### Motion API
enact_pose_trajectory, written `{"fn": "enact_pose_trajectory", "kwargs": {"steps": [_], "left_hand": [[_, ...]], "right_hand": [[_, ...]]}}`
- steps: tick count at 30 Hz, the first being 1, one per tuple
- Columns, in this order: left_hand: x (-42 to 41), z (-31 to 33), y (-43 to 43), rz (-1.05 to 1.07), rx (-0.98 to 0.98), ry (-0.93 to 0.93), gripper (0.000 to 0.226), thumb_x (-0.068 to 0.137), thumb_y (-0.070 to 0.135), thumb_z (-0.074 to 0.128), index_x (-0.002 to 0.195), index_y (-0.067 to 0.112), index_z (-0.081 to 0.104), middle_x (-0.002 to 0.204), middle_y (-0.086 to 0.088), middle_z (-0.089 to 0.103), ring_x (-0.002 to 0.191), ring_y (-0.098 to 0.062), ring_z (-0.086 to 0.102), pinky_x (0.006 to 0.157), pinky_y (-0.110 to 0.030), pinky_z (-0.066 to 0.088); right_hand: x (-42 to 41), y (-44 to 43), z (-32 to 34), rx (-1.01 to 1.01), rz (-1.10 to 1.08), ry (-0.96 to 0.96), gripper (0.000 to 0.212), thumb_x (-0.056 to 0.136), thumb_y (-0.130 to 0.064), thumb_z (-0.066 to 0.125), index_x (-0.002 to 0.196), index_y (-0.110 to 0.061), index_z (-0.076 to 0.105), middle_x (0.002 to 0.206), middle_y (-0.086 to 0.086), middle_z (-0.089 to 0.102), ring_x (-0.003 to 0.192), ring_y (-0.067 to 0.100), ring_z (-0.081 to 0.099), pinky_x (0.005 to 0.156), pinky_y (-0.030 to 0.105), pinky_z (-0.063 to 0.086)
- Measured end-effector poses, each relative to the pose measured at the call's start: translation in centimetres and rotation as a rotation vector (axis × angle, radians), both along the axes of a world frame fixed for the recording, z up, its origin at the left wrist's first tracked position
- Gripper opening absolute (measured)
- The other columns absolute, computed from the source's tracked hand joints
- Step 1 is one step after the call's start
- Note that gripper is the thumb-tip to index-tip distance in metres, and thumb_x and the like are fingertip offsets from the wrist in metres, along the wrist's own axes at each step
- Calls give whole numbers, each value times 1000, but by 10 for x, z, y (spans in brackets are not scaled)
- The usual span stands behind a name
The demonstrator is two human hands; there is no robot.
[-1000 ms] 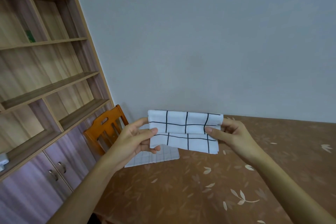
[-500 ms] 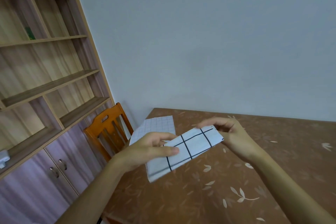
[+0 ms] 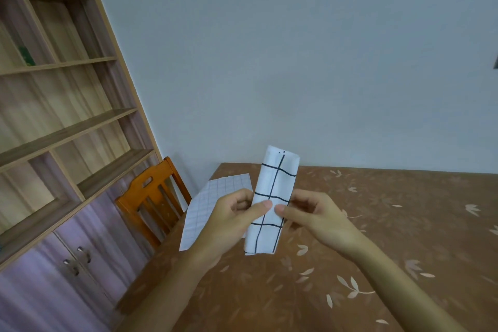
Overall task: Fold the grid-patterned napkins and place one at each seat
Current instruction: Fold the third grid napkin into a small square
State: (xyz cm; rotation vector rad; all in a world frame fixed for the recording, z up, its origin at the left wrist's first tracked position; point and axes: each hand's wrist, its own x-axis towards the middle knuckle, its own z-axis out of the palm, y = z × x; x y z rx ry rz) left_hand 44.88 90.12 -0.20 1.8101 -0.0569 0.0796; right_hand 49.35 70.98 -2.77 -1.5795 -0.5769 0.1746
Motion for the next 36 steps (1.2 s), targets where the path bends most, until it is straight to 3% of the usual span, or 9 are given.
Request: {"fn": "enact_pose_trajectory", "kwargs": {"steps": [3,8,13,16,20,23,29,33,36], "left_hand": [[3,3,6,-5,69,-13,10,94,23,66,92,17,74,92,5,78,91,-10,74,76,-25,61],[7,1,13,19,83,3,14,88,24,72,96,13,76,99,-2,77,91,-14,75,70,-30,63],[7,-6,16,-61,-21,31,26,92,16,68,118,16,68,106,-7,77,98,-22,75,79,-40,63],[9,-7,16,-72,-146,29,24,94,6,62,116,11,70,110,-11,76,101,-28,73,83,-43,62],[11,-11,15,-84,-201,46,37,97,-5,49,92,12,81,100,-10,77,94,-27,74,77,-40,63],[11,-17,18,-85,-203,64,39,102,3,42,89,3,78,105,-12,76,100,-28,73,68,-31,59],[12,-37,19,39,95,-79,8,81,10,80,85,16,76,98,7,76,91,-16,75,59,-27,58],[14,-52,23,27,91,-101,21,82,7,79,95,23,75,105,16,73,97,-13,72,67,-29,62],[14,-66,29,17,78,-56,31,82,7,80,105,27,72,110,16,71,103,-6,69,68,-29,62]], "right_hand": [[4,-5,-1,-46,23,-12,12,94,-12,67,101,-10,76,84,6,76,70,13,65,65,24,53],[9,-8,-3,-5,24,-3,10,93,-11,68,98,-6,75,85,31,68,66,18,59,62,23,50],[10,-5,-9,151,-30,62,29,92,-6,67,117,-18,73,82,21,74,70,24,60,61,24,51],[10,-3,-13,222,-38,86,24,92,-2,65,107,-15,79,96,27,73,74,28,58,62,27,52],[9,-1,-18,217,-52,128,29,94,5,59,82,-11,79,80,15,71,69,22,59,65,28,54],[9,-1,-24,196,-61,146,33,96,6,52,77,-7,75,75,8,67,68,17,60,64,25,55],[2,5,-34,128,-56,237,19,99,-24,58,115,-21,67,98,7,77,86,21,73,69,28,58],[3,15,-51,4,19,258,29,92,-24,70,120,-17,65,105,26,73,99,42,71,89,57,55],[10,15,-67,-40,3,273,25,92,-29,70,108,-10,73,104,26,73,102,51,65,95,64,49]]}}
